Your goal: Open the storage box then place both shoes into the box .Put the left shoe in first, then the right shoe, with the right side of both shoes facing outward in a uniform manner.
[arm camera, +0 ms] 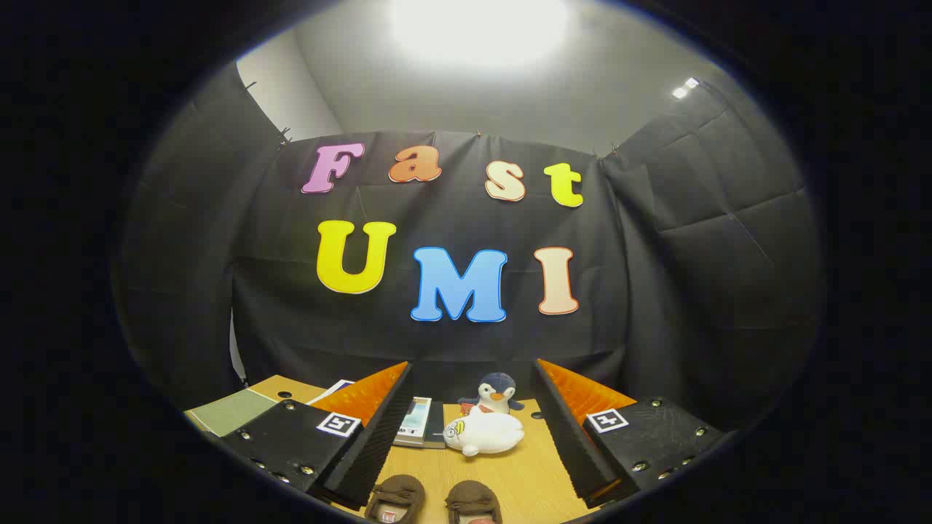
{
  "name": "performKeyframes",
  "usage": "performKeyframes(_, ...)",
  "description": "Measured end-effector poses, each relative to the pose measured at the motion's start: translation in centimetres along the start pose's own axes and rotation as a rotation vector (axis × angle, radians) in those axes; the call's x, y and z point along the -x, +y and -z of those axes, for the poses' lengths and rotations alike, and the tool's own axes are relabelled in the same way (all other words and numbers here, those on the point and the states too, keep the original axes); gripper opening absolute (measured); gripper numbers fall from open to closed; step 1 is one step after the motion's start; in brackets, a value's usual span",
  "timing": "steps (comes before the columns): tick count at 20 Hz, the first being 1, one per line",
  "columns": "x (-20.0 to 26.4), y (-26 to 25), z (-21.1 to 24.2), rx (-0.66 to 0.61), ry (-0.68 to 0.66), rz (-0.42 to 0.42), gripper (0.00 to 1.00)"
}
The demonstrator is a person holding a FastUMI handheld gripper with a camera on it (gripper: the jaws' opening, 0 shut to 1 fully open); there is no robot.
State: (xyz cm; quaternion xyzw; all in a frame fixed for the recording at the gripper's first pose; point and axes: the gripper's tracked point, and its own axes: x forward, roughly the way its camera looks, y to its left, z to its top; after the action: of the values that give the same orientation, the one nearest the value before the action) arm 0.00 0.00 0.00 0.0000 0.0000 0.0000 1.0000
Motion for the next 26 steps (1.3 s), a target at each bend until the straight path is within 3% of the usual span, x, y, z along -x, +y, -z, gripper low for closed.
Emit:
performKeyframes(18,-0.1,0.5,-0.5,0.009,-0.021,-0.006,0.97)
performKeyframes(26,0.5,2.7,1.6,-0.131,0.027,-0.093,0.97)
